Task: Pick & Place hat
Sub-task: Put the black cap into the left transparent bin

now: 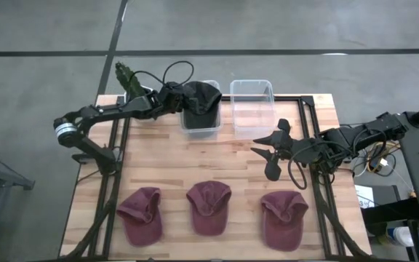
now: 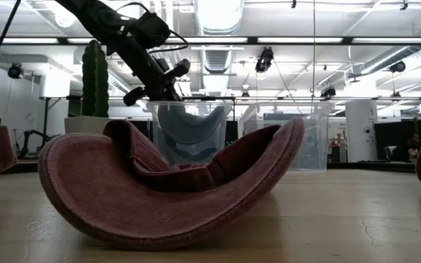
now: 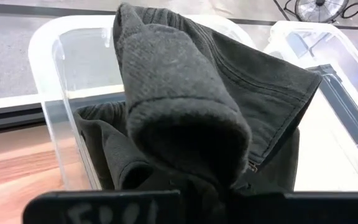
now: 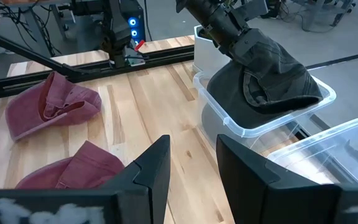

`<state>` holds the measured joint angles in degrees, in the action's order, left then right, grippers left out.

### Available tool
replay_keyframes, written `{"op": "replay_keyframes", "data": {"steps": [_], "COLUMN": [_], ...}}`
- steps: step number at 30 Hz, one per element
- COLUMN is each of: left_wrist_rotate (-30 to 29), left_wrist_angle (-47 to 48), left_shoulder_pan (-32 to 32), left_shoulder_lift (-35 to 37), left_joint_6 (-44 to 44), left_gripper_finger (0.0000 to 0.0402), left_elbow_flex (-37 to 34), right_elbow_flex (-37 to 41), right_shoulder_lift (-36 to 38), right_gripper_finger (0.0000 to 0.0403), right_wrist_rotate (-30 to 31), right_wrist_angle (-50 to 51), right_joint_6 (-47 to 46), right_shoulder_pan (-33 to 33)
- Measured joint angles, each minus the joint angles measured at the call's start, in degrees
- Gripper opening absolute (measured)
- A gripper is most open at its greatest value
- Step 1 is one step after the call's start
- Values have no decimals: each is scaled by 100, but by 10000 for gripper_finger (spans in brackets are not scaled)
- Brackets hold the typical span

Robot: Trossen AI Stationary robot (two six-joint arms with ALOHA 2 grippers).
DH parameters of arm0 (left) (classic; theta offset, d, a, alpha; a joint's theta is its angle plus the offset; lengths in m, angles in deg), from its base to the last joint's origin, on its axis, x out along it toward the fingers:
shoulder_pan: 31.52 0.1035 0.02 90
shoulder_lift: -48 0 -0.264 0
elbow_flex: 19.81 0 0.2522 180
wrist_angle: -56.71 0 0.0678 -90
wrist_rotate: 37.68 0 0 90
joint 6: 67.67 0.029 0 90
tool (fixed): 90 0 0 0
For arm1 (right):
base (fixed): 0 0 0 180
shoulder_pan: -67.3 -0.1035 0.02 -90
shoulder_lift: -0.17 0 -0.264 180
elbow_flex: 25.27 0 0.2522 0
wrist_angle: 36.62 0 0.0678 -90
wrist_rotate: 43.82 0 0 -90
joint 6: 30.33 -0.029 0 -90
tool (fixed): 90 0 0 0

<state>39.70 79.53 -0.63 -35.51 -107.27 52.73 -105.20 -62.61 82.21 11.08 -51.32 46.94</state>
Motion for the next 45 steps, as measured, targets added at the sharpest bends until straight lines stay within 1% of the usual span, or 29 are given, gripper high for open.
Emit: {"op": "replay_keyframes", "data": {"steps": [4, 6, 9, 14, 18, 26, 30, 35, 38, 40, 45], "left_wrist_rotate": [2, -1, -1, 49, 124, 117, 74, 61, 67, 83, 346], "left_wrist_angle": [1, 16, 120, 271, 310, 415, 613, 1012, 1017, 1027, 1179], "left_shoulder_pan": [0, 0, -1, 0, -2, 0, 4, 4, -1, -22, -26], "left_shoulder_lift": [2, 2, 4, 7, 17, 19, 20, 20, 20, 20, 1], "left_joint_6": [34, 36, 42, 180, 468, 1221, 1454, 1553, 1579, 1580, 1551], "left_gripper_finger": [31, 42, 73, 137, 165, 170, 170, 170, 170, 170, 170], "left_elbow_flex": [-1, -2, -1, 0, 33, 419, 667, 963, 1067, 1084, 949], "right_elbow_flex": [0, 0, 0, 0, 0, 0, 0, 0, 0, 0, 0], "right_shoulder_lift": [2, 0, 0, 0, 0, 0, 2, 1, 2, 2, 0], "right_gripper_finger": [123, 123, 123, 123, 123, 123, 123, 123, 123, 123, 123], "right_wrist_rotate": [0, 0, 0, 0, 0, 0, 0, 0, 0, 0, 0], "right_wrist_angle": [0, 0, 0, -1, 0, 0, -1, 0, 0, 0, 0], "right_joint_6": [0, 0, 0, 19, 17, 15, 15, 15, 22, 42, 52], "right_shoulder_pan": [0, 0, 0, 0, 0, 0, 0, 0, 0, 0, 0]}}
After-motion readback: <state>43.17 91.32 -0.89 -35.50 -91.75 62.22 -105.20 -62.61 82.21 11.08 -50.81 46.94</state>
